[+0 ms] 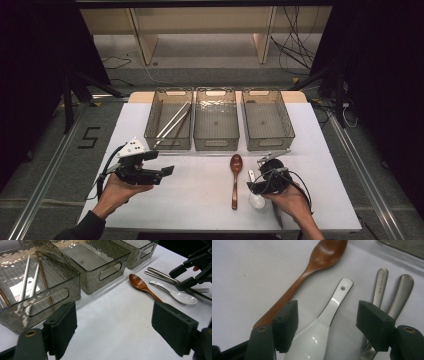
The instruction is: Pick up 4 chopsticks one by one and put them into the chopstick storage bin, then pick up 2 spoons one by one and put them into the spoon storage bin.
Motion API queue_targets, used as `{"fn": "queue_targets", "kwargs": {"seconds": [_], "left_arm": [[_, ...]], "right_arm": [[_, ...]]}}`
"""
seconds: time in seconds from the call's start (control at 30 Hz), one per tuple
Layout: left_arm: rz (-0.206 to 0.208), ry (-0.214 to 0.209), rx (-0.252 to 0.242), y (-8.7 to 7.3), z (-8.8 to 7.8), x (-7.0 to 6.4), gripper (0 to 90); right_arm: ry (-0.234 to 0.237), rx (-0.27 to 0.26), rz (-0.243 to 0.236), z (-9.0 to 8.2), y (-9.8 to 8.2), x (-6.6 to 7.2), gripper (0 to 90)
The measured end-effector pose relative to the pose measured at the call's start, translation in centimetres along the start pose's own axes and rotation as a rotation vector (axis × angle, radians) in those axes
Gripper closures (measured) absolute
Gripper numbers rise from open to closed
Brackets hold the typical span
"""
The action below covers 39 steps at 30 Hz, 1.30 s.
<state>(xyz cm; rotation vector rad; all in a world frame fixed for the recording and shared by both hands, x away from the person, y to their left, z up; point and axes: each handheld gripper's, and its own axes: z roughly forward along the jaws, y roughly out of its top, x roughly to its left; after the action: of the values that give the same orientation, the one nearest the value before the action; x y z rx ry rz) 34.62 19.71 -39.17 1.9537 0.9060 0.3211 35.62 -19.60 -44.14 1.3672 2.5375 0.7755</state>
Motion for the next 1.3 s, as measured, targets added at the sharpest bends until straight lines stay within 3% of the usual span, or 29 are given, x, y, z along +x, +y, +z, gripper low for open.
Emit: {"fn": "queue_targets", "kwargs": {"seconds": [0.43,0.97,1.3], "left_arm": [[0.012,-0.002,-0.021,-0.3,-0.3,-0.6,19.1],[0.005,-0.009,-0.032,-0.8,-0.7,-1.0,18.4],[0.007,-0.008,-0.025,-1.0,-0.5,-1.0,18.2]], "right_arm": [[0.010,0.018,0.002,0.3,0.1,0.0,38.0],[0.031,0.117,-0.004,1.8,1.2,-0.1,51.4],[0.002,0.164,-0.008,2.7,1.5,-0.3,58.1]]}}
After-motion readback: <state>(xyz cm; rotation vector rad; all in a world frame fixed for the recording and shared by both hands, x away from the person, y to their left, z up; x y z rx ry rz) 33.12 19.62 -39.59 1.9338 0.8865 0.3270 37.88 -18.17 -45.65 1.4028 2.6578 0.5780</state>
